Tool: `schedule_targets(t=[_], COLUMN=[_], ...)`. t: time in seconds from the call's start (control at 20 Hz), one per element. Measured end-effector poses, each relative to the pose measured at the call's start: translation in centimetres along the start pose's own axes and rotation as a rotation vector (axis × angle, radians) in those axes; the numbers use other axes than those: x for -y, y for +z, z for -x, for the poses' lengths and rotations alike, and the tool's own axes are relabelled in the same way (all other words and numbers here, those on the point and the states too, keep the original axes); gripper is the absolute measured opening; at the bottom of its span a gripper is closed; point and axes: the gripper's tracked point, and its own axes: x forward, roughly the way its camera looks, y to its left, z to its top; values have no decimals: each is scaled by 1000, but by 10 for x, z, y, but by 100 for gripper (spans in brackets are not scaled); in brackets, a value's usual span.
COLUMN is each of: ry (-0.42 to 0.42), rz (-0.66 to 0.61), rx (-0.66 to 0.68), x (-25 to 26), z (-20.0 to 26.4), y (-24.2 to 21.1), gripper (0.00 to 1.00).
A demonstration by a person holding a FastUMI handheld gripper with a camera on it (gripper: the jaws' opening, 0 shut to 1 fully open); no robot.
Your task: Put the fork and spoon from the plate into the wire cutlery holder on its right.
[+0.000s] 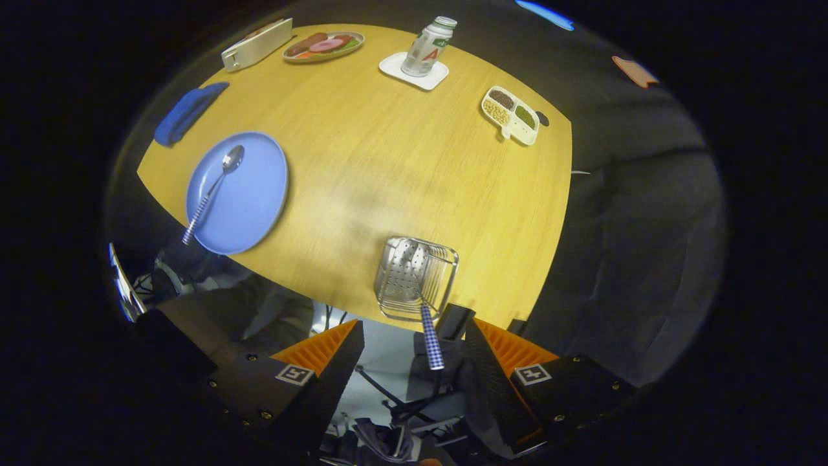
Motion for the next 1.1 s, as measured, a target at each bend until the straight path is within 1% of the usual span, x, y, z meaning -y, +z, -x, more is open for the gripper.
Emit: schedule_targets(t=[0.1,0.15,0.35,0.5,0.55,0.7,1.1], ry=[10,26,81,176,190,228,273], rz=[19,7,-117,-220,-233,-248,-260], rx=[30,48,186,230,239,260,284], x=[-18,-30,-74,-121,-133,-165,-225], z=[1,2,11,10,11,12,15], y=[4,7,30,35,37,45,64], gripper=[97,97,97,97,97,97,97])
